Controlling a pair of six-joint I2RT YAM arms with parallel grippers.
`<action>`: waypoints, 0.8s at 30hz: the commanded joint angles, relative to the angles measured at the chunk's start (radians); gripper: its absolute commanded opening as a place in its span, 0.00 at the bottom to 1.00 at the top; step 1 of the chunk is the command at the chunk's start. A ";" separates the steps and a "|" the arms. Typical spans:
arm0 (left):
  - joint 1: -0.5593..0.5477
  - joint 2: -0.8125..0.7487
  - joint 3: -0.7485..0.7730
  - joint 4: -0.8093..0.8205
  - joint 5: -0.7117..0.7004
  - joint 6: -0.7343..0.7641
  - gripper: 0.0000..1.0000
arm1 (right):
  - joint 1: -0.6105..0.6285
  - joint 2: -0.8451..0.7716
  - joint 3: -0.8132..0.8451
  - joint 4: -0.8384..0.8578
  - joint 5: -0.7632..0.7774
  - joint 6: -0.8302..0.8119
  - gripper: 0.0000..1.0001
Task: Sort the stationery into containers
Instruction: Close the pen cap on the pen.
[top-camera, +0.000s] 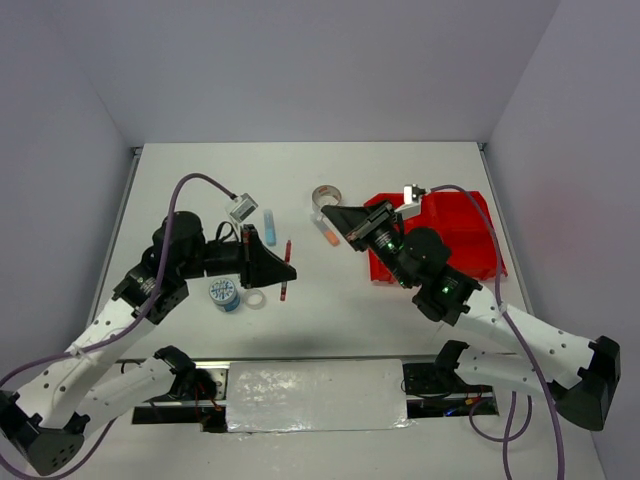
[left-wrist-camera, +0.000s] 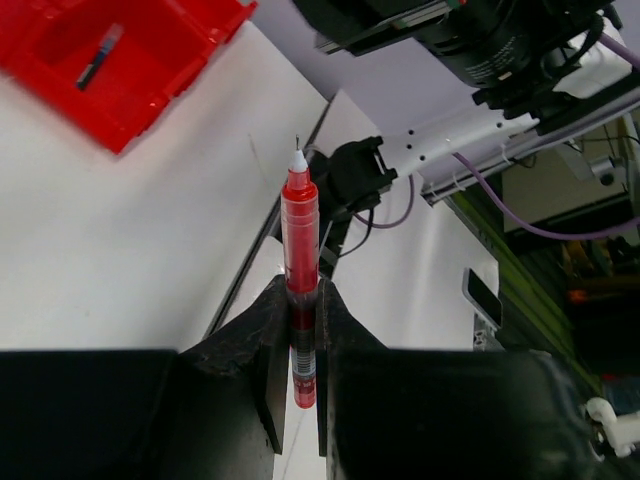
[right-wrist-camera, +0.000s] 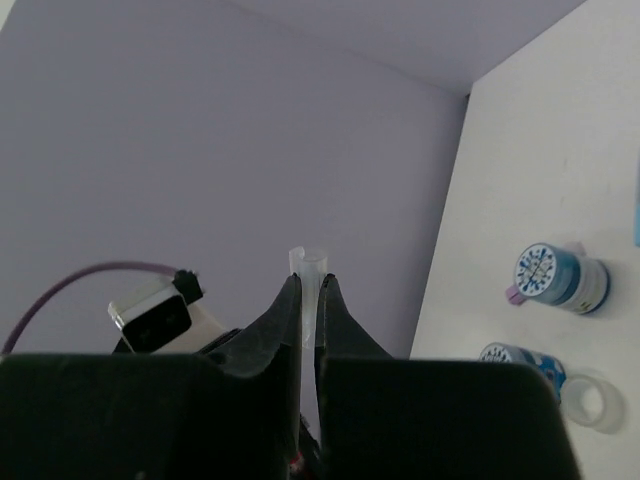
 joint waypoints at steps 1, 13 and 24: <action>-0.032 0.033 0.011 0.127 0.071 -0.013 0.00 | 0.024 0.029 0.042 0.136 -0.056 -0.011 0.00; -0.035 0.067 0.014 0.122 0.058 0.019 0.00 | 0.032 0.081 0.100 0.166 -0.275 -0.100 0.00; -0.035 0.045 0.030 0.096 0.021 0.034 0.00 | 0.040 0.104 0.099 0.185 -0.317 -0.125 0.00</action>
